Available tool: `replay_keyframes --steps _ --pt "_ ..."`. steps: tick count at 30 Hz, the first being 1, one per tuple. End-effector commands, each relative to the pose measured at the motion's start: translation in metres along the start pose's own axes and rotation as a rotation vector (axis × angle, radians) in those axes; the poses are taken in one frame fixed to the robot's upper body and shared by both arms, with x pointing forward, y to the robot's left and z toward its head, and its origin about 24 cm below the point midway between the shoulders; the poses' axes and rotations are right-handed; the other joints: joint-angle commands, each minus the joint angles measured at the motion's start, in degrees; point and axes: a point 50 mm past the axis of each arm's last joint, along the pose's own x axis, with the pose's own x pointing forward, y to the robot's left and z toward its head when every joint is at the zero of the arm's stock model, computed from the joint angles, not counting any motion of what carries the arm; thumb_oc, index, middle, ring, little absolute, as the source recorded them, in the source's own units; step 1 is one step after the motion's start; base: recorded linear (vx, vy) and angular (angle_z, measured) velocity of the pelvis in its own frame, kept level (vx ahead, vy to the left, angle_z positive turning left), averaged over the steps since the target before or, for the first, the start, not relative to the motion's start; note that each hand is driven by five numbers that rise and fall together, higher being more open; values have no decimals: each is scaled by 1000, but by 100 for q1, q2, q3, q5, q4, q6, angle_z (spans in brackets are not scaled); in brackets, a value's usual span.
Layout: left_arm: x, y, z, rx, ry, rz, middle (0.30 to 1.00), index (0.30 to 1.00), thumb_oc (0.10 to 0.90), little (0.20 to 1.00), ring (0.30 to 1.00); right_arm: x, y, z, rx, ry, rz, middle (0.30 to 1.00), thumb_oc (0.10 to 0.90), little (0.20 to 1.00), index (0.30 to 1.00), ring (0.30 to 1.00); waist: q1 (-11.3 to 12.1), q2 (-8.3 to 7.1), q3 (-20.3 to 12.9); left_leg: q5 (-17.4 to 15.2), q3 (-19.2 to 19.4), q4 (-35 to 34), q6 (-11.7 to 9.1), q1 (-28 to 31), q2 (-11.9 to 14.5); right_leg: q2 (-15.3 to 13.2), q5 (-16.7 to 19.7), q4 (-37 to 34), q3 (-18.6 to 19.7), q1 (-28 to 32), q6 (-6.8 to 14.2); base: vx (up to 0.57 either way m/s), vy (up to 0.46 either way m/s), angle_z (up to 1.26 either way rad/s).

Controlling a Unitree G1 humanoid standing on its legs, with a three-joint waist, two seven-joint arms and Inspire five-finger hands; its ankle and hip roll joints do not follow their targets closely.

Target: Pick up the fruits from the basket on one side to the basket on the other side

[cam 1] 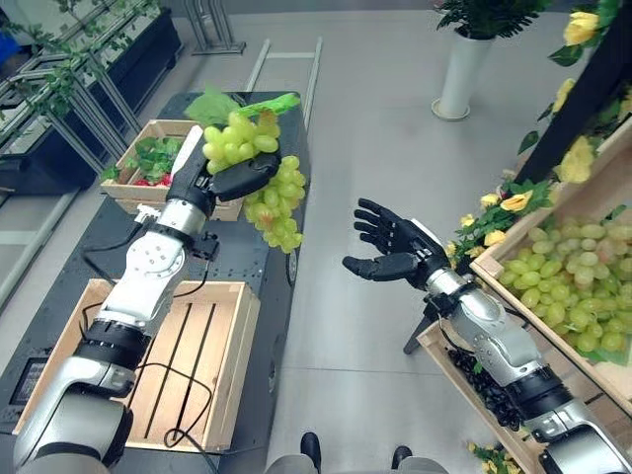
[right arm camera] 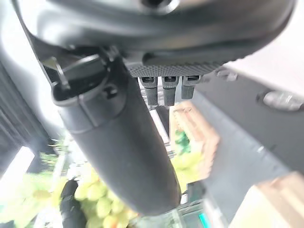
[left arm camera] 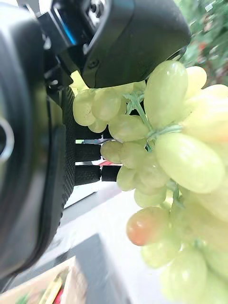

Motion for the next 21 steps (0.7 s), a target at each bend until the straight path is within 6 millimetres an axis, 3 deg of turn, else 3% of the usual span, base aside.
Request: replay_keyframes --steps 1,6,21 --pt "34 22 46 -12 -207 97 300 300 400 300 300 19 18 25 80 -118 108 900 800 900 900 900 11 122 -1053 -508 -60 2 -120 -42 -111 119 -31 113 1 -307 -319 -3 -21 -8" --pt "48 3 56 -26 -224 32 300 300 400 300 300 30 31 23 162 -95 127 900 800 900 900 900 -2 97 -1095 -522 -9 2 -97 0 -112 115 1 67 9 -275 -307 -5 -28 -11" --pt "64 -46 60 -77 -207 -125 300 300 400 300 300 54 66 49 231 -173 174 900 800 900 900 900 49 58 -1133 -549 -68 2 -47 -1 -140 120 40 3 18 -269 -299 -1 -2 0"
